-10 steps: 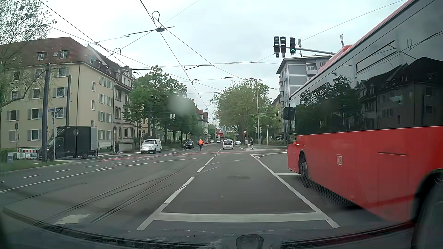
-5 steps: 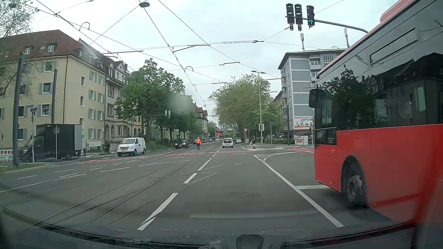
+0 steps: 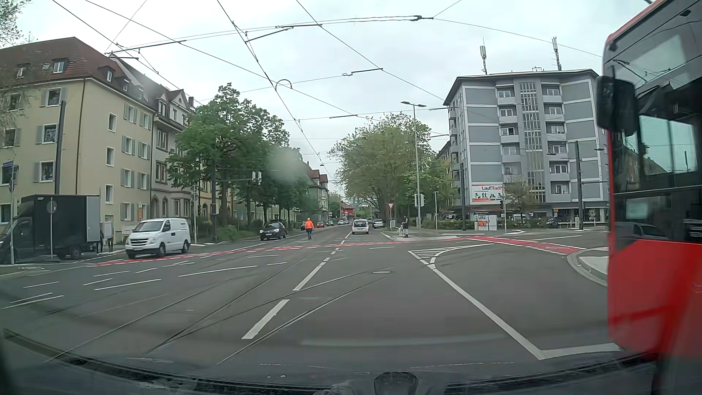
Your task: Follow the waypoints while adhering to traffic rules and regulations
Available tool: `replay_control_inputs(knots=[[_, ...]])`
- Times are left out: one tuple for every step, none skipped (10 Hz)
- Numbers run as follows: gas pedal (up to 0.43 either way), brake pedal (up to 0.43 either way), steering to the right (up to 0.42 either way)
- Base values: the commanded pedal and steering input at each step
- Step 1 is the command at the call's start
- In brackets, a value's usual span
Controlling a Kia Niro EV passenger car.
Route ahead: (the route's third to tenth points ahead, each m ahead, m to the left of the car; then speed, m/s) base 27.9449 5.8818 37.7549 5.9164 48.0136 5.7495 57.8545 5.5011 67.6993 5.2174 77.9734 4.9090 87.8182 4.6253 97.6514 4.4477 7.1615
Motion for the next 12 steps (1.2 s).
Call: replay_control_inputs(knots=[[0.110, 0.000, 0.000], [0.110, 0.000, 0.000], [0.110, 0.000, 0.000], [0.110, 0.000, 0.000], [0.110, 0.000, 0.000], [0.110, 0.000, 0.000], [0.110, 0.000, 0.000], [0.110, 0.000, 0.000], [0.110, 0.000, 0.000], [0.110, 0.000, 0.000], [0.110, 0.000, 0.000], [0.110, 0.000, 0.000]])
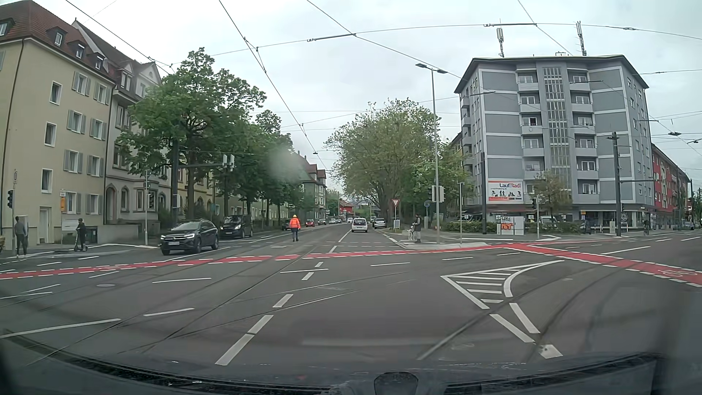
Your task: Follow the waypoints while adhering to traffic rules and regulations
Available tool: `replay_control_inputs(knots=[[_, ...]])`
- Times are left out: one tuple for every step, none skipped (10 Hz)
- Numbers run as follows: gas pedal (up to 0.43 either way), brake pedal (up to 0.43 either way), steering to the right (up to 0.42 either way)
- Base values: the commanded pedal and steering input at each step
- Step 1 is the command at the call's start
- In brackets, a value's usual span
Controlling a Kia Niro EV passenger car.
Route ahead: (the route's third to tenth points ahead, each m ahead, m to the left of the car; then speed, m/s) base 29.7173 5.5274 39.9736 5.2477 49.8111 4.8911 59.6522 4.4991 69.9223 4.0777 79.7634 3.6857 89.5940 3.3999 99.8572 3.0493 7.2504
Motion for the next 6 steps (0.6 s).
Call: replay_control_inputs(knots=[[0.110, 0.000, 0.000], [0.110, 0.000, -0.001], [0.110, 0.000, -0.001], [0.110, 0.000, -0.001], [0.110, 0.000, -0.001], [0.110, 0.000, -0.001]])
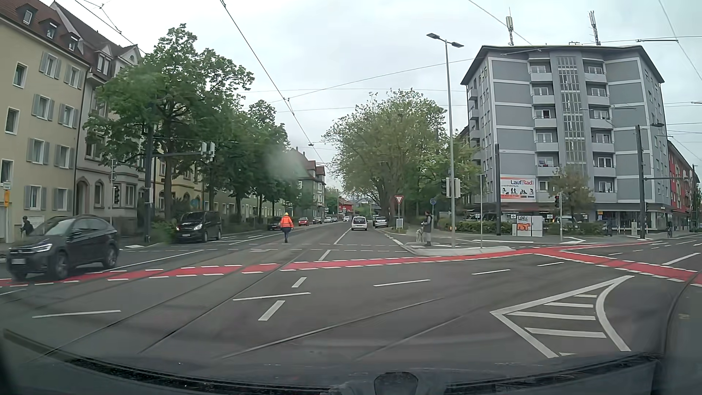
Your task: Follow the waypoints while adhering to traffic rules and regulations
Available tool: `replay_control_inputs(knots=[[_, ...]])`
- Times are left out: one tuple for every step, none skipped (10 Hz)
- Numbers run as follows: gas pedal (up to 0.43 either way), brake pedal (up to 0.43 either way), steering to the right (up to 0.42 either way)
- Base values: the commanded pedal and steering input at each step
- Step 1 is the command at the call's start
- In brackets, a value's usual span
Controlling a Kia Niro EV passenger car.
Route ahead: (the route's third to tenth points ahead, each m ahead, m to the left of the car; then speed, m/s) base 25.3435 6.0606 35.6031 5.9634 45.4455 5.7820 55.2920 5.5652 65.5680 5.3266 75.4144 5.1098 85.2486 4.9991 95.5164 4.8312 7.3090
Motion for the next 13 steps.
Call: replay_control_inputs(knots=[[0.110, 0.000, -0.001], [0.110, 0.000, -0.001], [0.110, 0.000, -0.001], [0.110, 0.000, -0.001], [0.110, 0.000, -0.001], [0.110, 0.000, -0.002], [0.110, 0.000, -0.003], [0.110, 0.000, -0.003], [0.110, 0.000, -0.003], [0.110, 0.000, -0.004], [0.110, 0.000, -0.005], [0.110, 0.000, -0.004], [0.110, 0.000, -0.004]])
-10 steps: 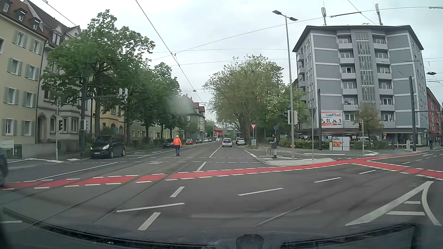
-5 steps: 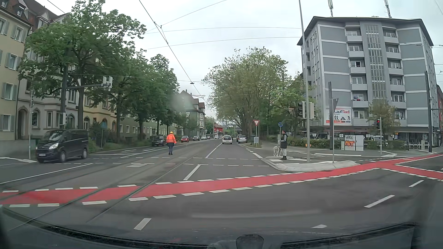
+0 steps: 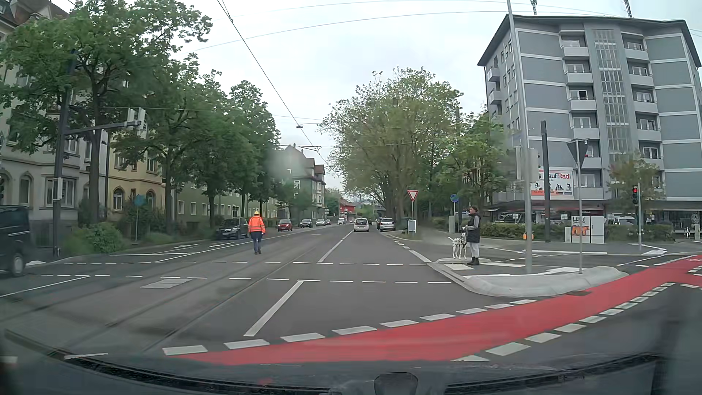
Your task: Follow the waypoints while adhering to traffic rules and regulations
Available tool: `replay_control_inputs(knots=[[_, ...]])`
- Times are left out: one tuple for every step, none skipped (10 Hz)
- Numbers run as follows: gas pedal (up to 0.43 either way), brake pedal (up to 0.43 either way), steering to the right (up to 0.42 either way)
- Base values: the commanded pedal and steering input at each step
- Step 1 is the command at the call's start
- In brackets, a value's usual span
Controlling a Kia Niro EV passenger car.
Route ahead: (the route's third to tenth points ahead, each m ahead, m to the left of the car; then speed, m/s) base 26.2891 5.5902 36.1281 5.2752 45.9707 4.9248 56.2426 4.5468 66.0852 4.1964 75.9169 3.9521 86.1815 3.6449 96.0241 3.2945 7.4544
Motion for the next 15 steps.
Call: replay_control_inputs(knots=[[0.110, 0.000, -0.004], [0.110, 0.000, -0.004], [0.110, 0.000, -0.004], [0.110, 0.000, -0.004], [0.110, 0.000, -0.004], [0.110, 0.000, -0.004], [0.110, 0.000, -0.004], [0.110, 0.000, -0.004], [0.110, 0.000, -0.004], [0.110, 0.000, -0.004], [0.110, 0.000, -0.004], [0.110, 0.000, -0.004], [0.110, 0.000, -0.004], [0.110, 0.000, -0.004], [0.110, 0.000, -0.003]])
